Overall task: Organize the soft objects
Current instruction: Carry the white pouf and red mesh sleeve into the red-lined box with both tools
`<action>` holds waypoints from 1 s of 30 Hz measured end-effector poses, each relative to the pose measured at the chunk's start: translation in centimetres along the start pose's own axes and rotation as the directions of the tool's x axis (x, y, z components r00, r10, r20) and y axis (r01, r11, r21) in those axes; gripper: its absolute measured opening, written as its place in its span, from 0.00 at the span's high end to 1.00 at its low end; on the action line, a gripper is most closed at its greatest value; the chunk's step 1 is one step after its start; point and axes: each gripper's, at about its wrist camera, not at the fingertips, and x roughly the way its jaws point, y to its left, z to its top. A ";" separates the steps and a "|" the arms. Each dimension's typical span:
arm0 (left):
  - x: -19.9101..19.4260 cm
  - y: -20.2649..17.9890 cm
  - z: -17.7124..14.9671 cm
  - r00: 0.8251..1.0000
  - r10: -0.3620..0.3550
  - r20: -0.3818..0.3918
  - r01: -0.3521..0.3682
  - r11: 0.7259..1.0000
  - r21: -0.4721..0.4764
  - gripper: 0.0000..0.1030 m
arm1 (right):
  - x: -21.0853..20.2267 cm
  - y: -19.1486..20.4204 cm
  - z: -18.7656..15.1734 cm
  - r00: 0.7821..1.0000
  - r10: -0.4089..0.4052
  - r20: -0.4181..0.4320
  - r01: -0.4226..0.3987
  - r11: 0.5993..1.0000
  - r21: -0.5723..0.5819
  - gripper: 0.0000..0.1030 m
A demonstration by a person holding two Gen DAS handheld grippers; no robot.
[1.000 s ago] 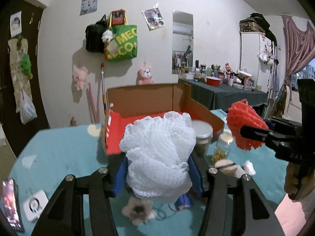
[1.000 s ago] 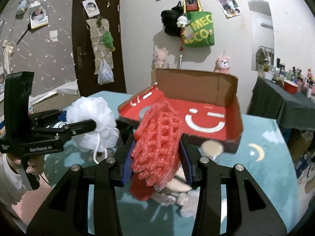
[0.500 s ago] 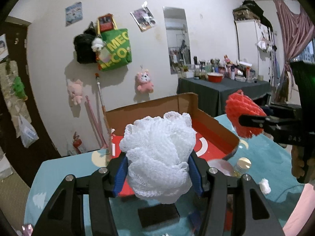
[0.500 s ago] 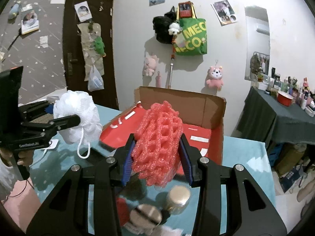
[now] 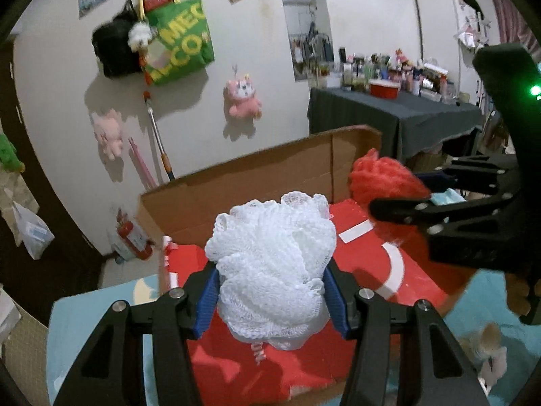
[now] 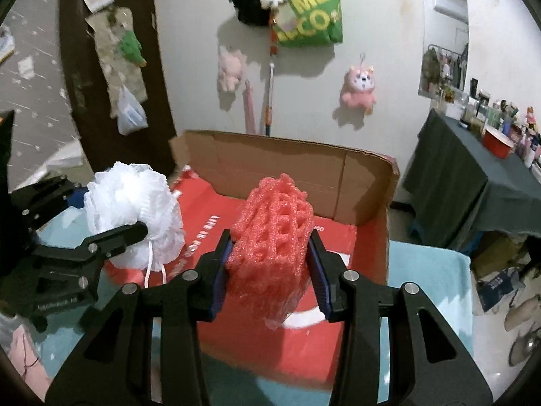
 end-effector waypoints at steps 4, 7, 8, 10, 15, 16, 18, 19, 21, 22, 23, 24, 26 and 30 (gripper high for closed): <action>3.7 1.1 1.2 0.999 -0.005 -0.050 0.003 0.999 -0.039 0.44 | 5.2 -0.6 1.4 0.995 -0.018 -0.099 0.021 1.000 0.023 0.61; 5.9 1.7 1.6 0.997 -0.017 -0.081 0.011 0.997 -0.070 0.44 | 10.1 -1.9 2.1 0.979 -0.015 -0.204 0.031 0.997 0.077 0.61; 6.6 1.9 1.6 0.996 -0.017 -0.089 0.010 0.997 -0.082 0.44 | 10.1 -1.9 2.1 0.979 -0.015 -0.204 0.031 0.997 0.077 0.61; 8.0 2.2 1.6 0.993 -0.008 -0.115 -0.004 0.995 -0.098 0.44 | 11.9 -2.4 2.2 0.971 -0.016 -0.240 0.041 0.995 0.096 0.61; 10.6 2.7 1.7 0.988 -0.014 -0.155 -0.009 0.990 -0.142 0.43 | 15.0 -3.0 2.6 0.955 -0.028 -0.297 0.063 0.992 0.110 0.60; 11.0 2.8 1.6 0.987 -0.017 -0.161 -0.009 0.988 -0.157 0.43 | 15.4 -3.1 2.7 0.953 -0.028 -0.303 0.065 0.991 0.114 0.60; 11.6 3.1 1.5 0.985 -0.035 -0.171 0.003 0.983 -0.186 0.42 | 16.0 -3.3 2.8 0.951 -0.032 -0.308 0.070 0.991 0.113 0.58; 11.9 3.2 1.5 0.984 -0.042 -0.175 0.007 0.981 -0.196 0.42 | 16.8 -3.6 2.8 0.945 -0.047 -0.325 0.088 0.990 0.115 0.58; 12.4 3.3 1.6 0.983 -0.041 -0.179 0.004 0.980 -0.201 0.41 | 17.3 -3.7 2.8 0.942 -0.045 -0.332 0.089 0.989 0.121 0.58; 12.7 3.3 1.6 0.982 -0.038 -0.183 0.001 0.980 -0.199 0.41 | 17.4 -3.9 2.7 0.941 -0.040 -0.335 0.087 0.988 0.127 0.58; 13.0 3.2 1.7 0.981 -0.034 -0.191 -0.004 0.980 -0.197 0.40 | 17.6 -4.0 2.6 0.940 -0.039 -0.338 0.087 0.988 0.129 0.58; 13.3 3.2 1.6 0.980 -0.031 -0.198 -0.009 0.980 -0.197 0.40 | 17.9 -4.1 2.5 0.938 -0.043 -0.343 0.092 0.988 0.128 0.58; 13.7 3.1 1.5 0.978 -0.025 -0.208 -0.015 0.981 -0.191 0.39 | 18.4 -4.5 2.2 0.933 -0.049 -0.357 0.101 0.986 0.130 0.58; 14.0 2.9 1.4 0.979 -0.020 -0.203 -0.020 0.981 -0.194 0.38 | 19.2 -5.2 1.6 0.928 -0.045 -0.370 0.104 0.984 0.141 0.55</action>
